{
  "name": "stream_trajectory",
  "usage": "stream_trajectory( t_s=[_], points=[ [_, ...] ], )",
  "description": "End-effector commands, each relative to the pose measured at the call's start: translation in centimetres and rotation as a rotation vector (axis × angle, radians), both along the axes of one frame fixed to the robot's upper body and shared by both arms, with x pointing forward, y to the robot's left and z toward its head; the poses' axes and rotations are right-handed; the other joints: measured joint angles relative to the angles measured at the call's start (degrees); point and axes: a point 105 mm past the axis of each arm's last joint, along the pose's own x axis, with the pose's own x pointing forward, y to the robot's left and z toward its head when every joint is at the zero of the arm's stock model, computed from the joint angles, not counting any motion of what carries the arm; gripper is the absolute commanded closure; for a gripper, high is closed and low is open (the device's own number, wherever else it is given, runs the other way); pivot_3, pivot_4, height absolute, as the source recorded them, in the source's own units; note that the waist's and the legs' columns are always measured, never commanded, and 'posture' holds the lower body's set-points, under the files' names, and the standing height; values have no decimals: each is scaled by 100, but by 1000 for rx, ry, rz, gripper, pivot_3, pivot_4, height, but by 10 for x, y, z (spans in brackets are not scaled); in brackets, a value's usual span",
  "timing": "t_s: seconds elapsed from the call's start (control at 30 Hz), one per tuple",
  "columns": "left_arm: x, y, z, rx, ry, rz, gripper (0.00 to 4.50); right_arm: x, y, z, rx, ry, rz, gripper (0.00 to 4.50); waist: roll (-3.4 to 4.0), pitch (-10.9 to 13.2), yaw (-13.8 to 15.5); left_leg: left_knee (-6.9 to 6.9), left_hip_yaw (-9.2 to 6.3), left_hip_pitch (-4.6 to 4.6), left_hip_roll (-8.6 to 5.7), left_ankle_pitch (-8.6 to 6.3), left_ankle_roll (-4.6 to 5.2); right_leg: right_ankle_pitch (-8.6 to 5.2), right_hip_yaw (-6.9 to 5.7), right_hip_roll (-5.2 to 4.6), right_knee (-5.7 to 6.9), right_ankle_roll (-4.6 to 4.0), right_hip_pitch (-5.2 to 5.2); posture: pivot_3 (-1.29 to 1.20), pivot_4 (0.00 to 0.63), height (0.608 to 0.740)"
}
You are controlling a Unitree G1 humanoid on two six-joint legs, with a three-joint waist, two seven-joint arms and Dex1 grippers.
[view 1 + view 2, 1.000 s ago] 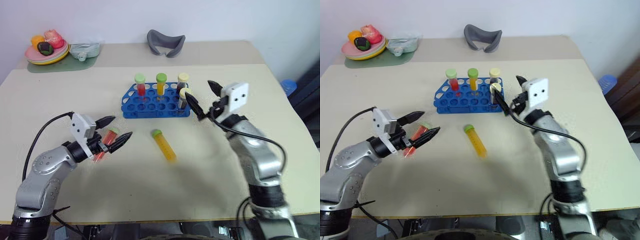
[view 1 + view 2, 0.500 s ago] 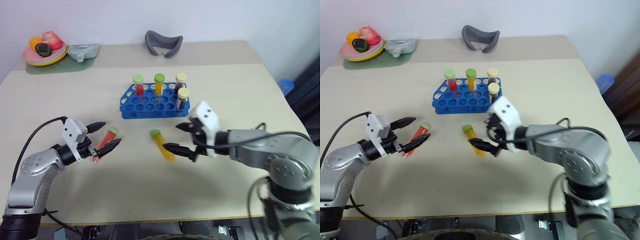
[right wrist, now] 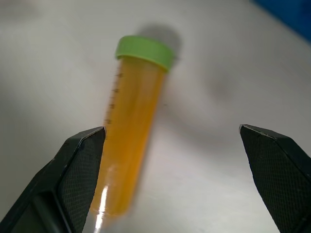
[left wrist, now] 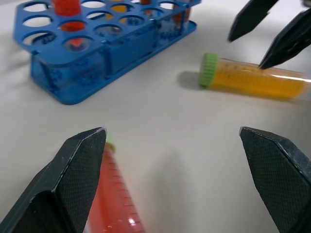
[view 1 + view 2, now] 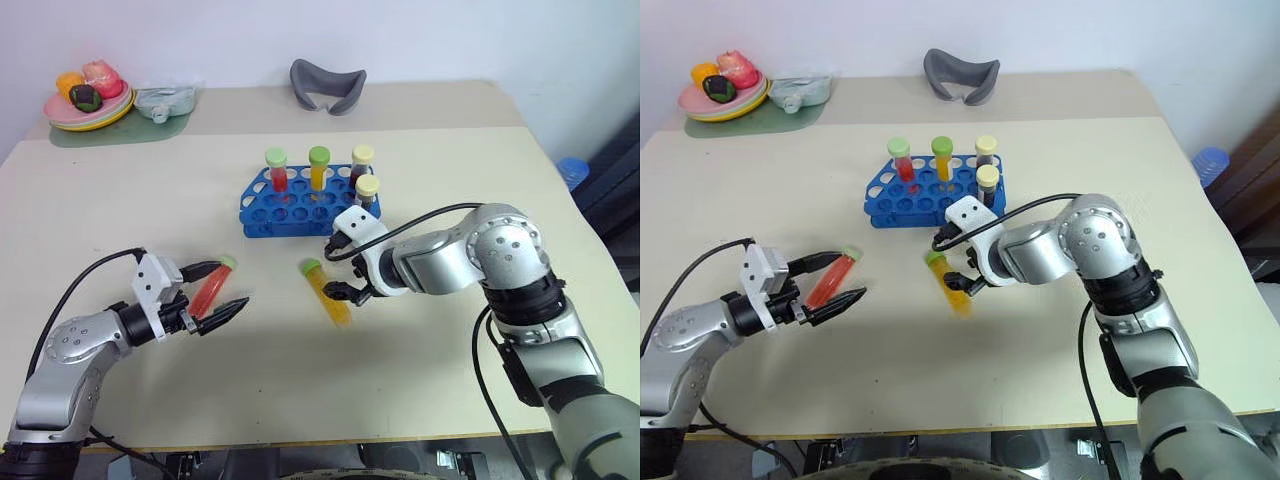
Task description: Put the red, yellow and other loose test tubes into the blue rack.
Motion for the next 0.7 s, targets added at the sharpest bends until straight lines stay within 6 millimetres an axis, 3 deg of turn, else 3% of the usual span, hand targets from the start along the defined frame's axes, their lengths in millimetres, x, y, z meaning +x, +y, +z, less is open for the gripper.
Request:
stream_trajectory(
  t_s=[0.03,0.17,0.4,0.7],
  points=[
    [-4,-3,5,14,-19,-23,0,-3,12,9,20,19,8,35,0,0,-2,0,0,0,0,0,0,0,0,0,0,0,-1,0,150,740],
    [-4,-4,5,10,-23,-22,0,-2,14,1,-10,73,-66,35,0,0,0,0,0,-2,0,0,0,0,0,-1,-1,0,-2,0,150,740],
    [-4,-6,6,3,-30,-19,0,14,-13,-16,-153,46,-283,35,0,-2,11,1,0,-4,0,0,0,0,-1,-1,0,0,-3,0,150,740],
    [-1,-14,8,-15,-41,-28,0,15,-24,-19,-219,10,-316,35,0,-2,22,1,0,-4,-1,0,1,0,-1,-1,-2,0,-1,0,150,740]
  ],
)
